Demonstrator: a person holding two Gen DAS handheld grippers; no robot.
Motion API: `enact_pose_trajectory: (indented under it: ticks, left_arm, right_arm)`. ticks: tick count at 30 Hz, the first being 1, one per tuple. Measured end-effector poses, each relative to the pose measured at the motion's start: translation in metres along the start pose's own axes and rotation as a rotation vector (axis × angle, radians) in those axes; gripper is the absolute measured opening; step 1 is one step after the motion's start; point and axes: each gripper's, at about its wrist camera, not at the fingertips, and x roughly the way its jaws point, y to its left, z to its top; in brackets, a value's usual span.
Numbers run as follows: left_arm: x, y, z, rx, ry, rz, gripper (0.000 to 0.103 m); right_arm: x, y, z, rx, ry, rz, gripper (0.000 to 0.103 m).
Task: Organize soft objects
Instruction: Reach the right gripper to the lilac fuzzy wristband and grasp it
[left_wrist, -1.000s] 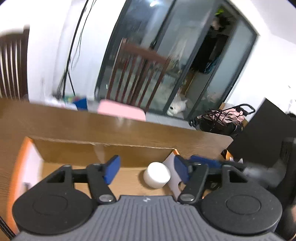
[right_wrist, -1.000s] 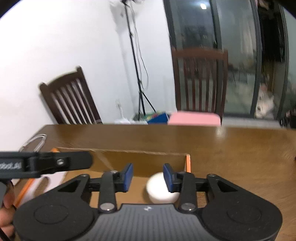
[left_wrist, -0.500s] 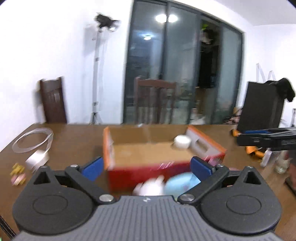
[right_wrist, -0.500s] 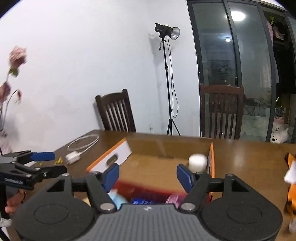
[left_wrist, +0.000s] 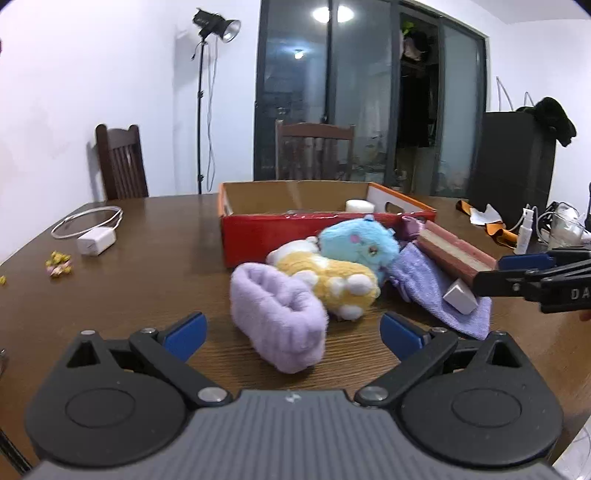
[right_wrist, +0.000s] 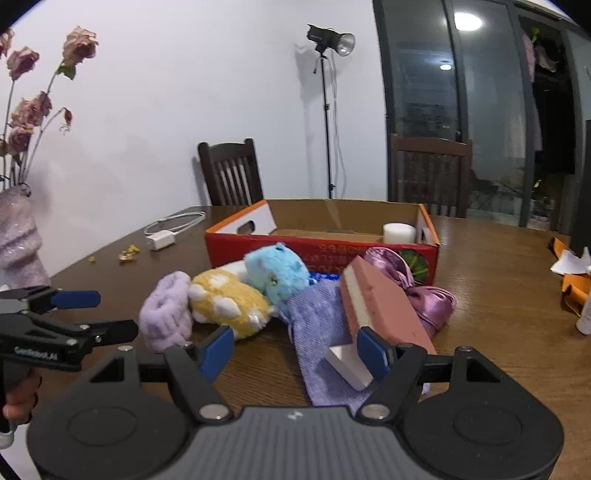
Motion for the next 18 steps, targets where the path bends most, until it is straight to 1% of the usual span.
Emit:
enact_pose_trajectory:
  ticks: [3, 7, 8, 10, 11, 12, 13, 14, 15, 16, 17, 18]
  left_arm:
    - [0.008, 0.000, -0.001, -0.003, 0.022, 0.001, 0.102]
    - [0.026, -0.003, 0.000, 0.007, 0.051, 0.036, 0.102]
    - [0.032, -0.001, -0.001, -0.001, 0.057, 0.040, 0.102]
    - [0.040, 0.001, -0.003, -0.020, 0.067, 0.058, 0.097]
    - [0.043, 0.004, -0.004, -0.030, 0.067, 0.064, 0.088]
    - [0.046, 0.006, -0.004, -0.037, 0.072, 0.063, 0.076]
    - [0.048, 0.009, -0.004, -0.041, 0.075, 0.059, 0.070]
    - [0.050, 0.012, -0.004, -0.046, 0.080, 0.047, 0.060]
    - [0.051, 0.015, -0.003, -0.051, 0.080, 0.035, 0.046]
    - [0.051, 0.019, -0.003, -0.056, 0.077, 0.022, 0.040]
    - [0.050, 0.021, -0.003, -0.054, 0.071, 0.021, 0.037]
    - [0.047, 0.024, -0.002, -0.053, 0.063, 0.035, 0.033]
  right_arm:
    - [0.002, 0.001, -0.005, 0.015, -0.004, 0.014, 0.073]
    - [0.012, 0.000, -0.006, 0.029, -0.006, 0.054, 0.072]
    - [0.016, 0.001, -0.006, 0.030, 0.000, 0.065, 0.069]
    - [0.025, 0.003, -0.005, 0.023, 0.011, 0.073, 0.066]
    - [0.029, 0.004, -0.004, 0.020, 0.015, 0.077, 0.066]
    - [0.034, 0.005, -0.002, 0.020, 0.017, 0.081, 0.065]
    - [0.039, 0.007, 0.000, 0.021, 0.015, 0.088, 0.065]
    - [0.043, 0.008, 0.001, 0.024, 0.012, 0.096, 0.065]
    - [0.047, 0.009, 0.002, 0.029, 0.011, 0.104, 0.065]
    - [0.052, 0.010, 0.003, 0.031, 0.014, 0.108, 0.065]
    - [0.056, 0.012, 0.003, 0.029, 0.019, 0.112, 0.065]
    - [0.059, 0.014, 0.004, 0.025, 0.023, 0.114, 0.065]
